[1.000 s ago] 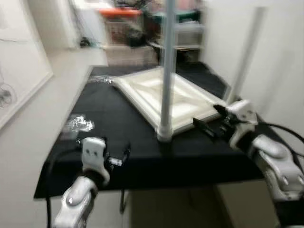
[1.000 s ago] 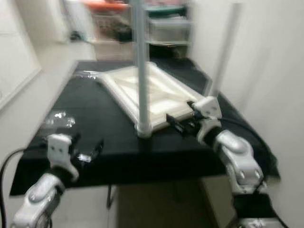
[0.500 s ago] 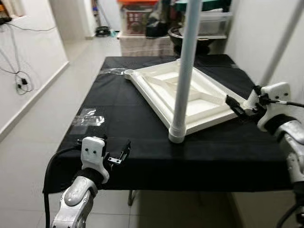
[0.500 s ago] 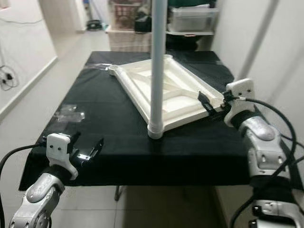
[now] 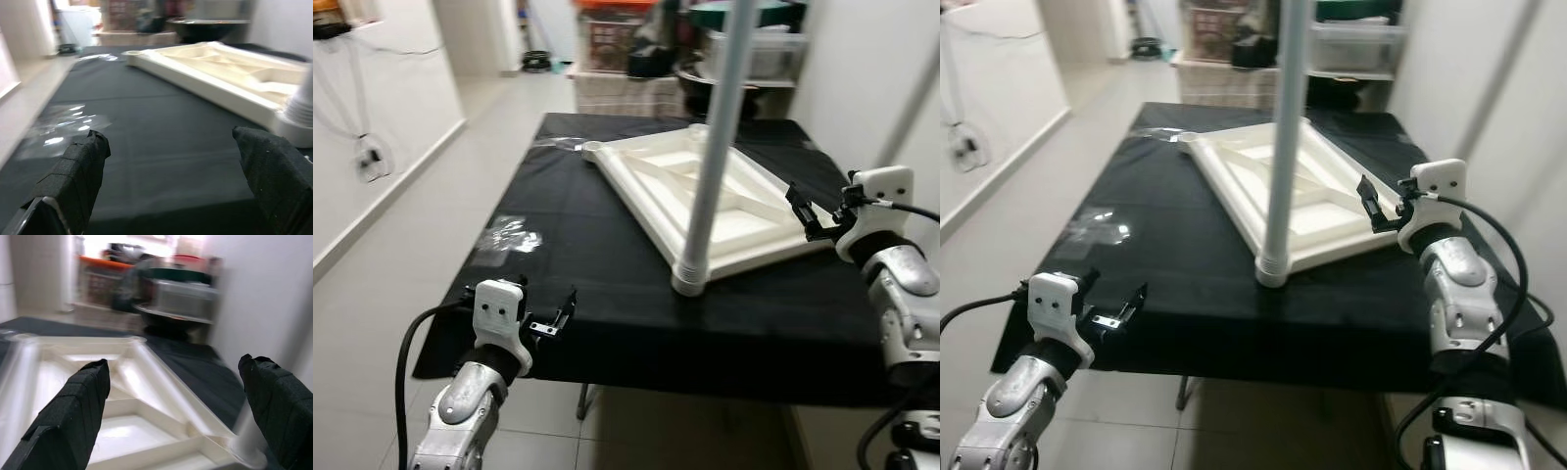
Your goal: Building children table
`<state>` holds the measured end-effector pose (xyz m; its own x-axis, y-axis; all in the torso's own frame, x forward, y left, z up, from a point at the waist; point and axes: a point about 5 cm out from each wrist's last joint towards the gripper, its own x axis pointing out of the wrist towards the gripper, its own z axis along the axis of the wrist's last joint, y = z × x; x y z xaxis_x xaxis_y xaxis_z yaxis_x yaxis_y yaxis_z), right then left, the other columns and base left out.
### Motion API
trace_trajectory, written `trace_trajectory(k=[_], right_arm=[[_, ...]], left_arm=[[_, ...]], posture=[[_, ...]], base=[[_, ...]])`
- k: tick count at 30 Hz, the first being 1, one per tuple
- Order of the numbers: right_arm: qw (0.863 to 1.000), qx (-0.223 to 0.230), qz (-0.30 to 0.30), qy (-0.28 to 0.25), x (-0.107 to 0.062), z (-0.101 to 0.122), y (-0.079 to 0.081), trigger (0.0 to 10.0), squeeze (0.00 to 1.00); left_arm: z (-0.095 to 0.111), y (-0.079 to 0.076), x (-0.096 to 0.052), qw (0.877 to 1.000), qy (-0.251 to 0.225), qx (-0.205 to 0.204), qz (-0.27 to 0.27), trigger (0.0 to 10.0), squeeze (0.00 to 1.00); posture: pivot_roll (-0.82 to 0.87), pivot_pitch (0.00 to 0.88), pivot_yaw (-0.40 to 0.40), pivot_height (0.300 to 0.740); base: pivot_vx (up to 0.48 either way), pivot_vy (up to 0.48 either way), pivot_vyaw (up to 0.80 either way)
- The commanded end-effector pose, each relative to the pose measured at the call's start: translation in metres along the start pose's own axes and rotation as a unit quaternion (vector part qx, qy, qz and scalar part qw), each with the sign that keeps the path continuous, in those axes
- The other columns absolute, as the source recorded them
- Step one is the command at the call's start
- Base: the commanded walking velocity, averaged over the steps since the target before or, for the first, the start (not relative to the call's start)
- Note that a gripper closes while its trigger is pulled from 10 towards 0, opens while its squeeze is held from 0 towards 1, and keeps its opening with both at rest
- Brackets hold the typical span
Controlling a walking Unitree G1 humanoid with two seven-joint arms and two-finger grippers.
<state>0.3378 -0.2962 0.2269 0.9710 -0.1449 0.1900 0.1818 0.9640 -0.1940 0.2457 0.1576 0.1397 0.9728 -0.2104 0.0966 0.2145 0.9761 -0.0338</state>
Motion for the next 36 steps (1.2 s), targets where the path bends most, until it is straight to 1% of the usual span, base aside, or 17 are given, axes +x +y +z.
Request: trace_trajectory(k=[1, 4, 7, 9, 13, 14, 15, 17, 18, 20, 21, 22, 24, 30, 33, 34, 36], right_arm=[[0.996, -0.016, -0.079, 0.032, -0.004, -0.014, -0.021, 10.0, 0.00], [0.994, -0.014, -0.111, 0.018, -0.003, -0.009, -0.030, 10.0, 0.00], [0.985, -0.028, -0.169, 0.011, 0.001, -0.001, -0.052, 10.0, 0.00], [0.985, -0.027, -0.173, 0.005, 0.003, 0.004, -0.058, 10.0, 0.00], [0.993, -0.004, -0.114, -0.025, 0.010, 0.015, -0.051, 10.0, 0.00], [0.995, 0.010, -0.087, -0.039, 0.012, 0.019, -0.048, 10.0, 0.00], [0.998, -0.007, -0.017, -0.064, 0.017, 0.031, -0.045, 10.0, 0.00], [0.998, -0.015, -0.003, -0.068, 0.018, 0.033, -0.045, 10.0, 0.00], [0.998, -0.023, 0.032, -0.053, 0.020, 0.036, -0.048, 10.0, 0.00], [0.998, -0.023, 0.032, -0.053, 0.020, 0.036, -0.048, 10.0, 0.00], [0.995, -0.020, 0.085, -0.044, 0.021, 0.040, -0.048, 10.0, 0.00], [0.985, -0.025, 0.164, -0.039, 0.019, 0.041, -0.043, 10.0, 0.00], [0.966, -0.028, 0.255, -0.029, 0.016, 0.039, -0.035, 10.0, 0.00], [0.958, -0.032, 0.283, -0.017, 0.017, 0.036, -0.032, 10.0, 0.00], [0.920, -0.045, 0.388, 0.032, 0.010, 0.022, -0.024, 10.0, 0.00], [0.920, -0.045, 0.388, 0.032, 0.010, 0.022, -0.024, 10.0, 0.00], [0.905, -0.034, 0.422, 0.044, 0.008, 0.017, -0.019, 10.0, 0.00]], left_arm=[[0.003, -0.001, 0.001, 1.000, -0.006, 0.002, -0.004, 10.0, 0.00], [0.003, -0.001, 0.001, 1.000, -0.007, 0.001, -0.004, 10.0, 0.00], [0.002, 0.000, 0.001, 1.000, -0.005, 0.002, -0.003, 10.0, 0.00], [0.002, 0.000, 0.001, 1.000, -0.004, 0.001, -0.003, 10.0, 0.00], [0.002, -0.001, 0.001, 1.000, -0.005, 0.000, -0.002, 10.0, 0.00], [0.002, -0.002, 0.001, 1.000, -0.005, 0.000, -0.002, 10.0, 0.00], [0.002, -0.002, 0.000, 1.000, -0.004, -0.001, -0.002, 10.0, 0.00], [0.002, -0.002, 0.000, 1.000, -0.004, -0.002, -0.002, 10.0, 0.00], [0.001, -0.002, -0.001, 1.000, -0.004, -0.001, -0.002, 10.0, 0.00], [0.001, -0.002, -0.001, 1.000, -0.004, -0.001, -0.002, 10.0, 0.00], [0.001, -0.001, -0.001, 1.000, -0.003, -0.001, -0.003, 10.0, 0.00], [0.001, -0.001, -0.001, 1.000, -0.003, -0.001, -0.003, 10.0, 0.00], [0.001, -0.003, 0.000, 1.000, -0.004, -0.003, -0.005, 10.0, 0.00], [0.001, -0.005, 0.000, 1.000, -0.004, -0.004, -0.008, 10.0, 0.00], [0.002, -0.002, -0.001, 1.000, -0.005, -0.001, -0.007, 10.0, 0.00], [0.002, -0.002, -0.001, 1.000, -0.005, -0.001, -0.007, 10.0, 0.00], [0.001, -0.001, -0.001, 1.000, -0.004, 0.000, -0.007, 10.0, 0.00]], posture=[[0.08, 0.000, -0.062, 0.740], [0.08, 0.000, -0.062, 0.740], [0.07, 0.000, -0.062, 0.740], [0.07, 0.000, -0.066, 0.740], [0.07, 0.000, -0.067, 0.740], [0.08, 0.000, -0.068, 0.740], [0.08, 0.000, -0.068, 0.740], [0.08, 0.000, -0.068, 0.740], [0.08, 0.000, -0.072, 0.740], [0.08, 0.000, -0.072, 0.740], [0.08, 0.000, -0.072, 0.740], [0.07, 0.000, -0.071, 0.740], [0.07, 0.000, -0.069, 0.740], [0.08, 0.000, -0.072, 0.740], [0.09, 0.000, -0.079, 0.740], [0.09, 0.000, -0.079, 0.740], [0.09, 0.000, -0.078, 0.740]], base=[[0.000, 0.000, 0.80], [0.000, 0.000, 0.80], [0.000, 0.000, 0.22], [0.000, 0.000, 0.00], [0.000, 0.000, 0.00], [0.000, 0.000, 0.00], [0.000, 0.000, 0.00], [0.000, 0.000, 0.00], [0.000, 0.000, 0.00], [0.000, 0.000, 0.00], [0.000, 0.000, 0.00], [0.000, 0.000, 0.00], [0.000, 0.000, 0.00], [0.000, 0.000, 0.00], [0.000, 0.000, 0.00], [0.000, 0.000, 0.00], [0.000, 0.000, 0.00]])
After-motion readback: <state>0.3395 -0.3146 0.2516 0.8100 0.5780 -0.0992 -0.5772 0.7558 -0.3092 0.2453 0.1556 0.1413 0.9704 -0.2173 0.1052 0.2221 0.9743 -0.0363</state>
